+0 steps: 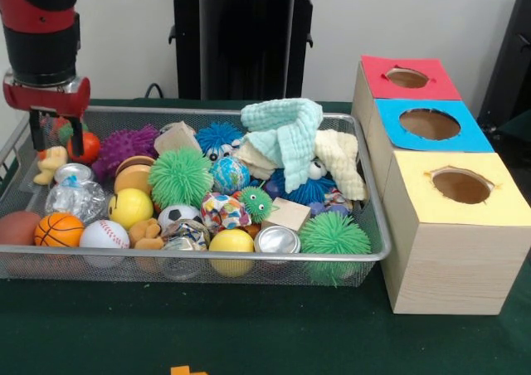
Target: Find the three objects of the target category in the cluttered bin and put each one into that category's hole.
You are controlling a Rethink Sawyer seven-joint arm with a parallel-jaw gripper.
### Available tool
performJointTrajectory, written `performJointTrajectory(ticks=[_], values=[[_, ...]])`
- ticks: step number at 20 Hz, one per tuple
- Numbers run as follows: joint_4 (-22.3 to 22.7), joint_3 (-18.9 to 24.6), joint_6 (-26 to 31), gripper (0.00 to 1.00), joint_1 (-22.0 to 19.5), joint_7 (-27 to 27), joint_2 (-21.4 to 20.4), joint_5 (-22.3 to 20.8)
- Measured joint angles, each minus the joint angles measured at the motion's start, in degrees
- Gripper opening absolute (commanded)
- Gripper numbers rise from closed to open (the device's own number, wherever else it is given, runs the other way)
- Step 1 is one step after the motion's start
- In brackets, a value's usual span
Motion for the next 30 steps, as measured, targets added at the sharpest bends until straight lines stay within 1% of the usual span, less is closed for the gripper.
performJointTrajectory(ticks=[5,18,30], values=[[-0.5,0.0,0.0,1.0,0.1,0.0,0.1,0.4],[-1.4,0.0,0.0,1.0,1.4,0.0,4.2,0.4],[-1.8,0.0,0.0,1.0,1.5,0.0,5.4,1.2]])
